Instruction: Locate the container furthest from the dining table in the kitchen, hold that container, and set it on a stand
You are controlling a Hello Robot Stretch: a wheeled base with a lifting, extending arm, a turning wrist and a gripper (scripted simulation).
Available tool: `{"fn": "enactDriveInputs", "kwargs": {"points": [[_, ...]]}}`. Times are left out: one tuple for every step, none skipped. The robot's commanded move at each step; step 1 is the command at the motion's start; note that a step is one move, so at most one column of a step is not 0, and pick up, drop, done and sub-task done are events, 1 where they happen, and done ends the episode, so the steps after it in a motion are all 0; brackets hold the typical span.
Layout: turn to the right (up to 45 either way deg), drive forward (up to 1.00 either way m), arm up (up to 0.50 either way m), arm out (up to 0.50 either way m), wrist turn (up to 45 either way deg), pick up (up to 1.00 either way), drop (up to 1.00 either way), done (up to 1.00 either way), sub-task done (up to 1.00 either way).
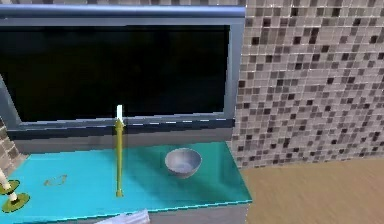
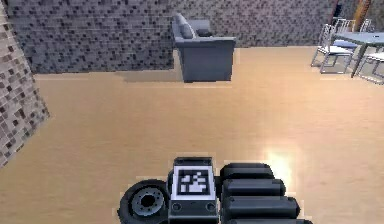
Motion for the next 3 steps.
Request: {"fn": "enactDriveInputs", "kwargs": {"points": [[0.0,0.4,0.0,0.0,0.0,0.0,0.0,0.0,0.0],[-27.0,0.0,0.0,0.0,0.0,0.0,0.0,0.0,0.0],[30.0,0.0,0.0,0.0,0.0,0.0,0.0,0.0,0.0]]}}
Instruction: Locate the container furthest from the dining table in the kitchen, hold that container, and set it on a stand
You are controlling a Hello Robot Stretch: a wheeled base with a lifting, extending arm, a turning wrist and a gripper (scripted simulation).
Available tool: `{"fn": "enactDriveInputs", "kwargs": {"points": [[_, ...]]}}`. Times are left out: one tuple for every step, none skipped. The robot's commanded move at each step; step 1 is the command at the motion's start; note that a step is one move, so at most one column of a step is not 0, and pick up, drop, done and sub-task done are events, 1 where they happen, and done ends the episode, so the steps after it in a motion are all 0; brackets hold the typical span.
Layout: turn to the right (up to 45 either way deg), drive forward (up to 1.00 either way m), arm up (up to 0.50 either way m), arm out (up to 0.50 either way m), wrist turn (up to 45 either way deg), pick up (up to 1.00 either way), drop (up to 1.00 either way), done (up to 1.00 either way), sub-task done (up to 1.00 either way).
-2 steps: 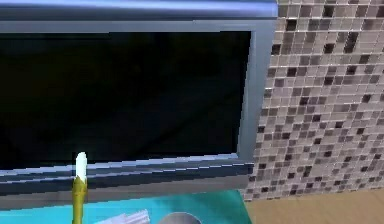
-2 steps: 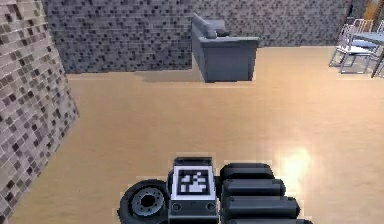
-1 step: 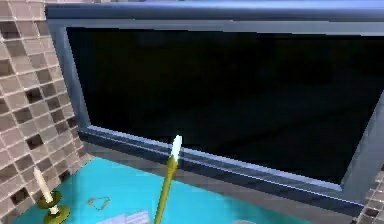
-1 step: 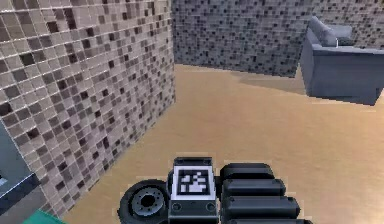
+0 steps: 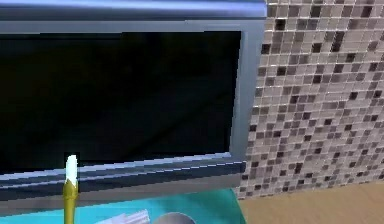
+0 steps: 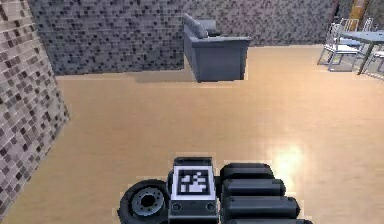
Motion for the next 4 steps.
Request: {"fn": "enactDriveInputs", "kwargs": {"points": [[-36.0,0.0,0.0,0.0,0.0,0.0,0.0,0.0,0.0],[-3.0,0.0,0.0,0.0,0.0,0.0,0.0,0.0,0.0],[45.0,0.0,0.0,0.0,0.0,0.0,0.0,0.0,0.0],[9.0,0.0,0.0,0.0,0.0,0.0,0.0,0.0,0.0]]}}
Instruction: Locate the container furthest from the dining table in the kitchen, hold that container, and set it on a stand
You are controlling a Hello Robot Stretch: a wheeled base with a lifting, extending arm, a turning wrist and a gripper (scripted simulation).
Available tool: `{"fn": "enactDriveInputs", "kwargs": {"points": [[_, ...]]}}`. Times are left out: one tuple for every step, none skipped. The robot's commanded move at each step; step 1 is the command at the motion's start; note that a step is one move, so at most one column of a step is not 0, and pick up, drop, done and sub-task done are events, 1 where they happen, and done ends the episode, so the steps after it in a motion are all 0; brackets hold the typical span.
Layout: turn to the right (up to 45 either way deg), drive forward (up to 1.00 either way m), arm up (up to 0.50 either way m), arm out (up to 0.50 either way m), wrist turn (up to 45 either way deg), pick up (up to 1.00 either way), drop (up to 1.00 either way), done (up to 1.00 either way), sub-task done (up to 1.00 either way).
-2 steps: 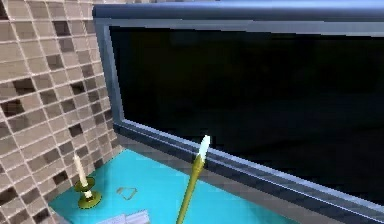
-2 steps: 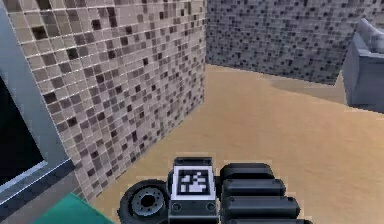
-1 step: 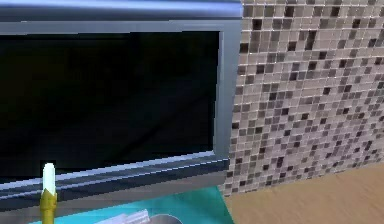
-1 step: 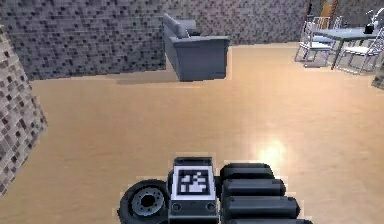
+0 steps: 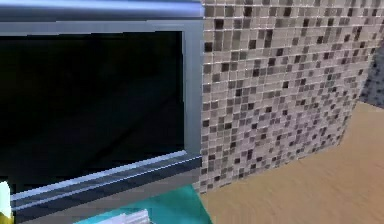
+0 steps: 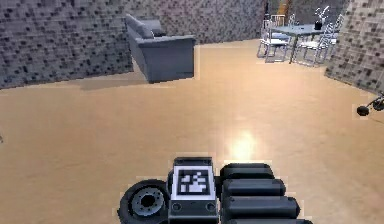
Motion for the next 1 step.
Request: {"fn": "enactDriveInputs", "kwargs": {"points": [[-45.0,0.0,0.0,0.0,0.0,0.0,0.0,0.0,0.0]]}}
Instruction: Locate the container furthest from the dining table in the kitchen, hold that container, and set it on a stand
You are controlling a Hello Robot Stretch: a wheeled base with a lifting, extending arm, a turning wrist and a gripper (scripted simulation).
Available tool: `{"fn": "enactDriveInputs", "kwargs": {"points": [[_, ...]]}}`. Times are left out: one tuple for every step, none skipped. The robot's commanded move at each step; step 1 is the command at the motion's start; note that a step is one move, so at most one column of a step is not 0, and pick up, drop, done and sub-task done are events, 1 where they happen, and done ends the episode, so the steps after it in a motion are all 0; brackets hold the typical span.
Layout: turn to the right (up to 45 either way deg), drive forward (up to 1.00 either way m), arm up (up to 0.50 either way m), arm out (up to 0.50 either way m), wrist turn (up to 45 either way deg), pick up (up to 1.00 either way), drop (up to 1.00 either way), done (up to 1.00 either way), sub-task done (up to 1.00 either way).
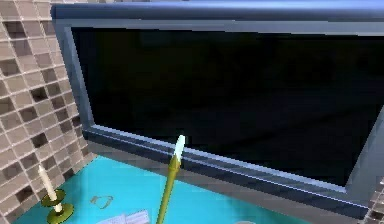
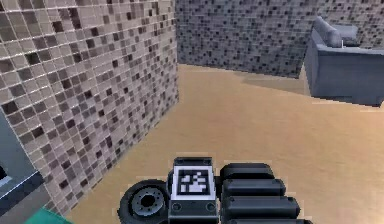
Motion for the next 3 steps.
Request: {"fn": "enactDriveInputs", "kwargs": {"points": [[-3.0,0.0,0.0,0.0,0.0,0.0,0.0,0.0,0.0],[-45.0,0.0,0.0,0.0,0.0,0.0,0.0,0.0,0.0],[-6.0,0.0,0.0,0.0,0.0,0.0,0.0,0.0,0.0]]}}
